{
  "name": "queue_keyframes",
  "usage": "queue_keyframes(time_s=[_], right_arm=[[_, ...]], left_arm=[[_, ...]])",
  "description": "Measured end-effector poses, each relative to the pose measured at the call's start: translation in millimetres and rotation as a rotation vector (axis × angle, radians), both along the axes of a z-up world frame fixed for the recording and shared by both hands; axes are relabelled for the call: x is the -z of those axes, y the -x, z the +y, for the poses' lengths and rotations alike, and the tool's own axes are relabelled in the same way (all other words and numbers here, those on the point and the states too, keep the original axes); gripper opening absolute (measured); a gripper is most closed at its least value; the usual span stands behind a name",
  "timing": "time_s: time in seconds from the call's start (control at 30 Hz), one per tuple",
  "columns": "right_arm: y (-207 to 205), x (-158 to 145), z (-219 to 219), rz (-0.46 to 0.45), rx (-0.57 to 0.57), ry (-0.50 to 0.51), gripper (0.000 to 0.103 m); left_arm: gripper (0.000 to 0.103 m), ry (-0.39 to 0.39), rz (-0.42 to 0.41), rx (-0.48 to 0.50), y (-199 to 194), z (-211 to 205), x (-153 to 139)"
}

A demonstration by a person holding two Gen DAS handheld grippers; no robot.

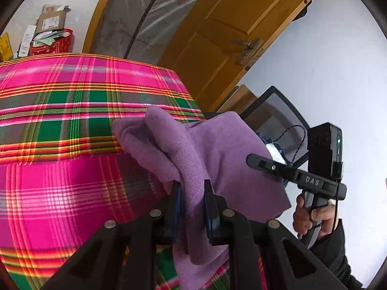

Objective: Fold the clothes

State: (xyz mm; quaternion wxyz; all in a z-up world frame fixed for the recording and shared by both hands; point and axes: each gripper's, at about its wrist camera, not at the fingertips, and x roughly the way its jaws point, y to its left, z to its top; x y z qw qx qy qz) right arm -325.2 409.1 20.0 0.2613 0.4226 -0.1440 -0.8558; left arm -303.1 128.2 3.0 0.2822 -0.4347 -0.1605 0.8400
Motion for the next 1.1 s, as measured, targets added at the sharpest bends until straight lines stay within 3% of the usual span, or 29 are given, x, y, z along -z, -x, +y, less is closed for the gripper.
queue_keyframes(time_s=[0.17,0.3,0.5,0.63,0.73,0.9,1.1], right_arm=[[7.2,21.0,11.4,-0.041,0.025,0.012,0.030],[3.2,30.0,17.9,-0.076,0.077,0.001,0.041],[-37.0,5.6,18.3,0.030,0.160,-0.097,0.041],[-68.6,-6.2,-0.6,0.119,0.126,-0.151,0.038],[-78.1,6.8,-16.2,0.103,0.098,-0.205,0.030],[-86.8,27.1,-22.5,0.090,0.084,-0.306,0.030],[-83.9,16.0,-20.8,0.119,0.089,-0.286,0.029]], left_arm=[[0.018,-0.005,-0.015,-0.002,5.0,-7.8,12.5],[0.020,0.010,-0.060,0.004,1.8,-16.7,25.5],[0.020,0.044,-0.013,-0.019,-23.3,-33.1,15.8],[0.017,0.053,0.074,-0.014,-34.4,-26.6,-7.6],[0.017,0.095,0.108,0.030,-37.0,-10.4,-8.2],[0.017,0.155,0.043,0.065,-33.6,2.7,27.3],[0.017,0.171,0.113,0.055,-17.0,4.6,0.5]])
